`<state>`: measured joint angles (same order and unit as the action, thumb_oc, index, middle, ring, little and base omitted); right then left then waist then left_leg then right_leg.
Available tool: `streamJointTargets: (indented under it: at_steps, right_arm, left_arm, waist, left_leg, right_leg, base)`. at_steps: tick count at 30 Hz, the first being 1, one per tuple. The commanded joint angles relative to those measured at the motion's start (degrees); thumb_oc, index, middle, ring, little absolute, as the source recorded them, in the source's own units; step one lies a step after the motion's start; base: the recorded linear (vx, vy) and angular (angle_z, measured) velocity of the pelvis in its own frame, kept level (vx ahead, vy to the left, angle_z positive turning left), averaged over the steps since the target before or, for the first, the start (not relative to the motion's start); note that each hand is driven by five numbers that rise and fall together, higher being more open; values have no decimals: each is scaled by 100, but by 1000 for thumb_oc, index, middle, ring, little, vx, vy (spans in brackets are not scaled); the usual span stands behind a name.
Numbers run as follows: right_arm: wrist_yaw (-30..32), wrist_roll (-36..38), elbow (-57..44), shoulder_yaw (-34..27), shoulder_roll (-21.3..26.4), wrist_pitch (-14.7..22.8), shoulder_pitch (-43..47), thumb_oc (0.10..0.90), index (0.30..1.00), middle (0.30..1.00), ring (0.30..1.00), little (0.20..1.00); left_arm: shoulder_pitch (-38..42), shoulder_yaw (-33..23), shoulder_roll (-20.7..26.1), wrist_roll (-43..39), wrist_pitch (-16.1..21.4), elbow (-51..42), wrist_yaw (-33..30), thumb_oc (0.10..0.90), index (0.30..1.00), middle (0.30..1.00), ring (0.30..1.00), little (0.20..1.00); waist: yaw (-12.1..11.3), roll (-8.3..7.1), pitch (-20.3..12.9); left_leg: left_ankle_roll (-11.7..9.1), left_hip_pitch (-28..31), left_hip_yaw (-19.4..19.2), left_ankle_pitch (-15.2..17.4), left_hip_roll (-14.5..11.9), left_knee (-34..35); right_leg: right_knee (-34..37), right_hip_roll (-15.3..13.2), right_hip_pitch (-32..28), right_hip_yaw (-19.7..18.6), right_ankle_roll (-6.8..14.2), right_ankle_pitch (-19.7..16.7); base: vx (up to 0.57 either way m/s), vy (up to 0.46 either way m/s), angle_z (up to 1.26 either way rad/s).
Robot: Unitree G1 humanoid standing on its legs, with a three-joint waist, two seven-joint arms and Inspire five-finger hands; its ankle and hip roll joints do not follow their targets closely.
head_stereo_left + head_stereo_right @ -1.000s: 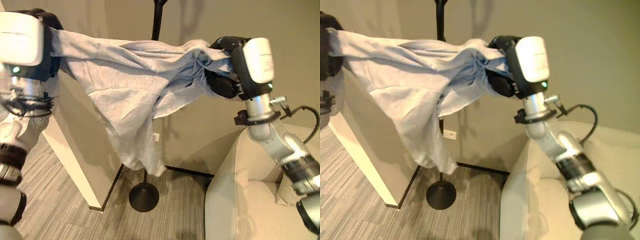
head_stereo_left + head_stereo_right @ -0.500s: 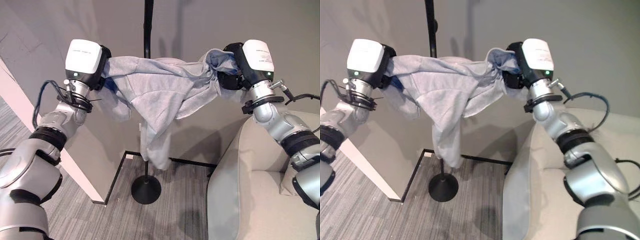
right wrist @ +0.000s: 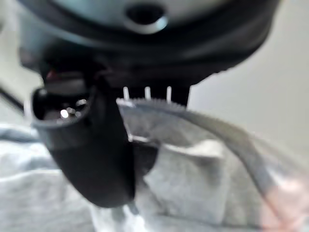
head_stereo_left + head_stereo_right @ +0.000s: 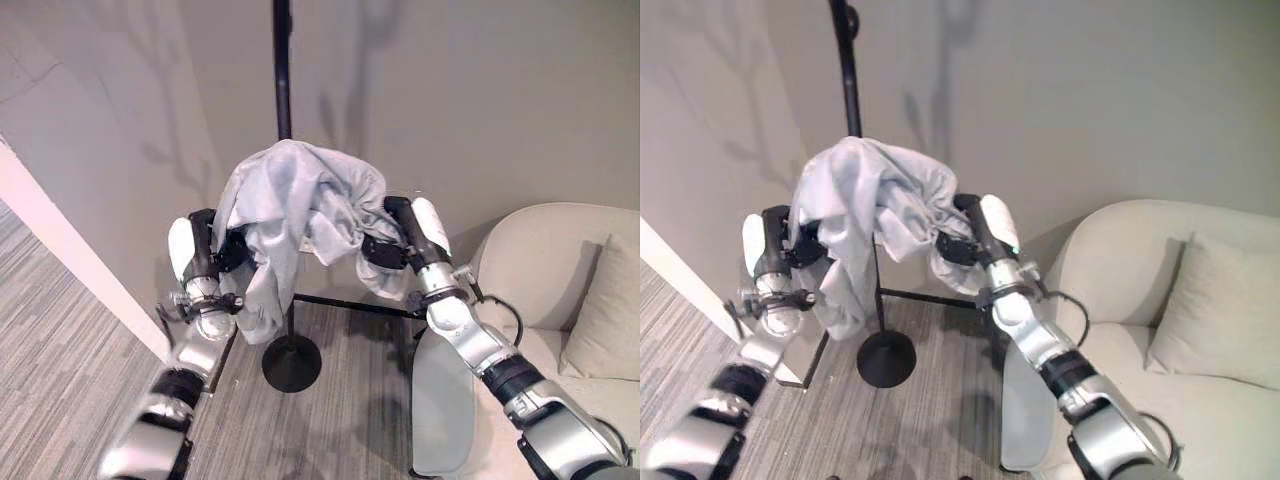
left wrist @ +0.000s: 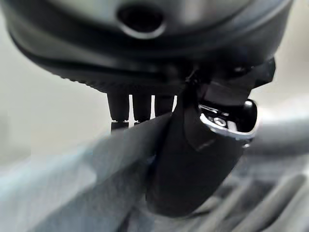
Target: Hang the clothes on the sofa on the clothes rack.
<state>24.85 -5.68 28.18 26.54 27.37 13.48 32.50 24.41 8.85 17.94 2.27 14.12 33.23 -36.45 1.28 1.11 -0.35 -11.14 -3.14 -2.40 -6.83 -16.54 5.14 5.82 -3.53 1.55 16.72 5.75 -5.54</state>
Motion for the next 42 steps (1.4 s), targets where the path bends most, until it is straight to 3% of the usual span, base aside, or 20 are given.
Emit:
streamJointTargets:
  at_steps: [1, 2, 3, 4, 5, 6, 8, 10, 13, 20, 25, 31, 34, 35, 37, 40, 42]
  right_arm:
    - [282, 258, 256, -346, 165, -32, 215, 400, 300, 300, 300, 300]
    - [262, 313, 154, -384, 72, -10, 130, 400, 300, 300, 300, 300]
    - [246, 349, 0, -418, -12, -5, 10, 400, 300, 300, 300, 300]
    - [129, 390, -273, -412, -128, 26, -171, 400, 300, 300, 300, 300]
    - [126, 390, -284, -413, -126, 21, -183, 400, 300, 300, 300, 300]
    - [54, 403, -402, -402, -149, 30, -259, 504, 455, 455, 455, 455]
    - [-117, 532, -673, -379, -205, 53, -403, 800, 900, 900, 900, 900]
    - [-205, 600, -761, -361, -198, 67, -458, 800, 900, 900, 900, 900]
    - [-540, 668, -1175, -381, -8, 66, -730, 800, 900, 900, 900, 900]
    - [-963, 745, -1601, -487, 474, 93, -1076, 800, 900, 900, 900, 900]
    - [-1256, 854, -1692, -661, 843, 220, -1489, 800, 900, 900, 900, 900]
    - [-1413, 1194, -1512, -1008, 671, 337, -2057, 800, 900, 900, 900, 900]
    - [-1473, 2587, -335, -1521, -424, 468, -2799, 800, 900, 900, 900, 900]
    - [-1604, 3709, 363, -1747, -948, 542, -2938, 800, 900, 900, 900, 900]
    - [-1940, 5102, 1566, -1940, -1531, 413, -3018, 800, 900, 900, 900, 900]
    - [-2382, 6682, 3310, -2504, -2106, -83, -2982, 800, 900, 900, 900, 900]
    - [-2447, 7129, 4254, -2871, -2199, -304, -2914, 800, 900, 900, 900, 900]
  left_arm:
    - [221, -161, 298, -1043, 271, 436, -237, 400, 300, 300, 300, 300]
    - [140, -242, 196, -1218, 346, 267, -231, 441, 361, 361, 361, 361]
    - [35, -337, 93, -1419, 405, 39, -199, 546, 519, 519, 519, 519]
    - [-130, -429, -56, -1676, 473, -247, -97, 800, 900, 900, 900, 900]
    - [-142, -430, -57, -1678, 468, -257, -94, 800, 900, 900, 900, 900]
    - [-249, -487, -101, -1826, 520, -406, -30, 800, 900, 900, 900, 900]
    - [-458, -572, -202, -2127, 560, -637, 138, 800, 900, 900, 900, 900]
    - [-545, -600, -246, -2299, 601, -704, 214, 800, 900, 900, 900, 900]
    - [-1167, -593, -402, -2950, 585, -1068, 841, 800, 900, 900, 900, 900]
    - [-1755, -491, -422, -3318, 475, -1110, 1485, 800, 900, 900, 900, 900]
    - [-2177, -562, -465, -3469, 439, -739, 1928, 800, 900, 900, 900, 900]
    - [-2472, -674, -574, -3887, 360, 193, 2483, 800, 900, 900, 900, 900]
    - [-2470, -805, -844, -4347, 146, 1652, 2923, 800, 900, 900, 900, 900]
    - [-2432, -891, -985, -4606, 31, 2211, 3009, 800, 900, 900, 900, 900]
    - [-2332, -1018, -1122, -4628, -135, 3070, 3105, 800, 900, 900, 900, 900]
    - [-2266, -1345, -1161, -4668, -245, 4024, 3164, 800, 900, 900, 900, 900]
    - [-2245, -1357, -1090, -4435, -252, 4333, 3201, 800, 900, 900, 900, 900]
  waist:
    - [-88, -129, -62]
    - [-92, -119, -62]
    - [-93, -105, -71]
    - [-93, -84, -81]
    - [-92, -82, -85]
    - [-99, -70, -94]
    - [-109, -53, -118]
    - [-112, -44, -123]
    - [-145, -12, -147]
    - [-149, -21, -183]
    - [-139, -36, -189]
    - [-97, -56, -190]
    - [-53, -35, -165]
    - [-50, -13, -149]
    - [-59, 7, -157]
    - [-96, 25, -185]
    - [-125, 30, -202]
  left_leg:
    - [-5, 347, -39, 240, -231, -14]
    - [-6, 354, -43, 242, -228, -14]
    - [-7, 370, -45, 245, -229, -14]
    - [-11, 393, -46, 247, -222, -14]
    - [-11, 396, -45, 247, -222, -14]
    - [-16, 405, -49, 240, -229, -14]
    - [-22, 417, -55, 238, -233, -14]
    - [-26, 425, -61, 238, -237, -14]
    - [-42, 440, -66, 218, -235, -14]
    - [-75, 410, -88, 197, -247, -14]
    - [-89, 411, -116, 217, -244, -14]
    - [-81, 433, -161, 278, -239, -14]
    - [-72, 440, -152, 325, -238, -14]
    - [-75, 453, -144, 339, -242, -14]
    - [-79, 444, -105, 362, -240, -14]
    - [-91, 443, -43, 407, -207, -14]
    - [-97, 426, -11, 427, -178, -14]
  right_leg:
    - [-82, -114, 21, -166, 44, 780]
    - [-82, -118, 10, -163, 42, 782]
    - [-82, -122, -9, -160, 43, 780]
    - [-82, -134, -35, -146, 43, 783]
    - [-82, -134, -38, -146, 43, 784]
    - [-82, -141, -50, -133, 45, 785]
    - [-82, -158, -77, -123, 50, 783]
    - [-82, -162, -87, -118, 51, 785]
    - [-82, -192, -153, -25, 67, 774]
    - [-82, -230, -193, 70, 91, 752]
    - [-82, -267, -218, 127, 121, 723]
    - [-82, -299, -238, 137, 147, 708]
    - [-82, -316, -278, 201, 143, 722]
    - [-82, -299, -304, 208, 135, 736]
    - [-82, -293, -327, 240, 122, 761]
    - [-82, -311, -378, 275, 114, 780]
    - [-82, -338, -393, 308, 118, 776]
  base:
    - [0, 0, 0]
    - [0, 0, 0]
    - [0, 0, 0]
    - [0, 0, 0]
    - [0, 0, 0]
    - [0, 0, 0]
    - [0, 0, 0]
    - [0, 0, 0]
    - [-12, 20, 3]
    - [-26, 12, 12]
    - [-25, 6, 1]
    - [0, 0, 0]
    - [-4, 5, 1]
    - [-17, 15, 9]
    - [6, 20, 13]
    - [20, 44, 13]
    - [15, 43, -1]
